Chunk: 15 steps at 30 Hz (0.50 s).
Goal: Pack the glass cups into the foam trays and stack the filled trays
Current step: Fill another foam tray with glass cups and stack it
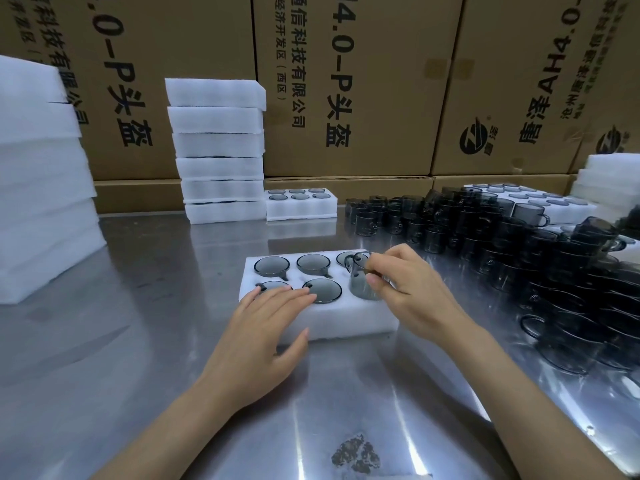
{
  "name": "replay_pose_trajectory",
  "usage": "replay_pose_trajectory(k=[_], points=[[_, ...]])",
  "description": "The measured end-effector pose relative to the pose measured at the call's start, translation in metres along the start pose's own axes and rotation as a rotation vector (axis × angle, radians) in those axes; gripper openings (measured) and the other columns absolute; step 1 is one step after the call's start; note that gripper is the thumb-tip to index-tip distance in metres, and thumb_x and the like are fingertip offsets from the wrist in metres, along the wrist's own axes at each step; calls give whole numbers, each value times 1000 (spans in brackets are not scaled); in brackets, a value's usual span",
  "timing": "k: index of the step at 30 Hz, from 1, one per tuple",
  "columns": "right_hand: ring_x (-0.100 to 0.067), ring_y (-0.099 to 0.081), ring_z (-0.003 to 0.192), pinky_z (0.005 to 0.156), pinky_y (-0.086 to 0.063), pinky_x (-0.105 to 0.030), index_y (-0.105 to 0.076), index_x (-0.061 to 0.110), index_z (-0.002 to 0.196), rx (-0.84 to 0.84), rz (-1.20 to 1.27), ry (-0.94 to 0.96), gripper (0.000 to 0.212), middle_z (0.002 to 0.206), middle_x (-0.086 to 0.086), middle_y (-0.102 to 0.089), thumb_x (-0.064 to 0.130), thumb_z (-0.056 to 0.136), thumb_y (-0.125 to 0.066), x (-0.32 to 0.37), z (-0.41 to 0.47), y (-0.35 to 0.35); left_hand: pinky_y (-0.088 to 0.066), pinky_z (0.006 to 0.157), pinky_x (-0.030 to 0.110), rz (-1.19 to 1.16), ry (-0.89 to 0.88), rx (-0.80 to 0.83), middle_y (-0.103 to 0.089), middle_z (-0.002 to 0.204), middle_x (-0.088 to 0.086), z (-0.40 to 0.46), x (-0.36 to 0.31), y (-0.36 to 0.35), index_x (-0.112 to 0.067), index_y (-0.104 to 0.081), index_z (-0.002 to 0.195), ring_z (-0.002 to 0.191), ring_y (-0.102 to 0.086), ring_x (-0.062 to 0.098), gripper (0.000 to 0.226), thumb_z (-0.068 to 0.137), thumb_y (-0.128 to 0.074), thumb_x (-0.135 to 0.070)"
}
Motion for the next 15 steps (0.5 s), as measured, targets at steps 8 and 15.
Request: replay_pose_trajectory(k=[8,15], points=[[0,-34,105,77,-35,-28,-59,27,90,51,10,-23,8,91,21,-56,29,92,-52,-6,-2,-6,-15,109,26,31,21,3,-58,129,-10,1,-2,-1,-21,-60,125,123,-47,9,48,86,-40,-40],[14,-23,128,103,-21,-11,-46,34,137,-55,99,-88,46,137,31,-39,36,93,-33,-12,-2,5,-25,108,45,84,-29,-20,-50,141,-2,18,-29,-7,-14,-55,132,128,-49,18,54,87,-41,-39]])
Point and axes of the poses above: each hand's wrist, its own z-axis towards the middle knuckle, its own y-axis out of the back of the hand, x = y × z, the point moved 9 cm from there along z, towards the middle knuckle
